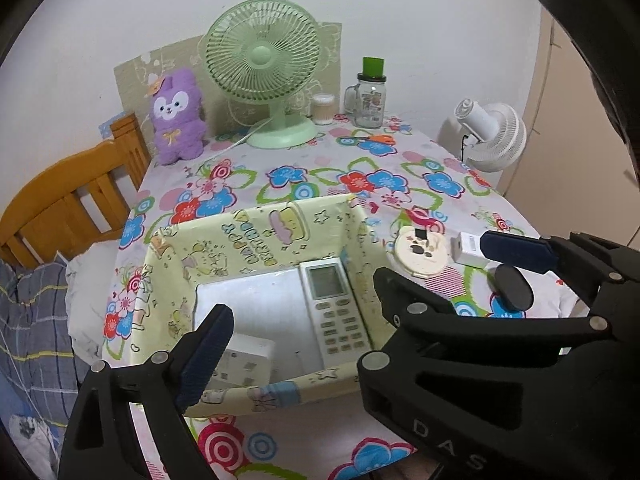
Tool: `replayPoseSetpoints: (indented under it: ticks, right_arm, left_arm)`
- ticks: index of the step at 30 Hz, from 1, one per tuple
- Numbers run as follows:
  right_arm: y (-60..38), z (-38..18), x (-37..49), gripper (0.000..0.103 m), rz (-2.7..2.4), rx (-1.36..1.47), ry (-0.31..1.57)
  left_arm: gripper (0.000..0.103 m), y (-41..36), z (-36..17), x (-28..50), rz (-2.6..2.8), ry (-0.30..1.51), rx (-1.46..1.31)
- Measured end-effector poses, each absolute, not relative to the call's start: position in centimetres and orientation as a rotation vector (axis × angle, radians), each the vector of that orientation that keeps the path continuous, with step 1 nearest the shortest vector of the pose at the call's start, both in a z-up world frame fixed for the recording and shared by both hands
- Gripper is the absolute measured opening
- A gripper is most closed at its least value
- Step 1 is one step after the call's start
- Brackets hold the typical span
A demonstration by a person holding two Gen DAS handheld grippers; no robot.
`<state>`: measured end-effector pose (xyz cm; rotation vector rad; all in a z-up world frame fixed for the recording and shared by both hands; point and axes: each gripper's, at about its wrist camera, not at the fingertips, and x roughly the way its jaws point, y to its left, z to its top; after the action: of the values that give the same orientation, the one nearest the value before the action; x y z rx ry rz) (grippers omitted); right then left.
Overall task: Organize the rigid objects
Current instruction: 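Open both tools and lift them out of the yellow box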
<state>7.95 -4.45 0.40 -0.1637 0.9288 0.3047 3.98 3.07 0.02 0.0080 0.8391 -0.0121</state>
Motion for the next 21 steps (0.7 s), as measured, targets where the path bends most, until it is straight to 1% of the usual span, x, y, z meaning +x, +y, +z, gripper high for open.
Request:
replayPoseSetpoints:
  ticks: [21]
  right_arm:
    - [-10.8, 1.0, 7.3, 0.081, 0.232, -0.155, 0.889]
  left_arm:
    - [0.093, -3.3, -0.2, 4.5, -0.065, 0.835, 0.036]
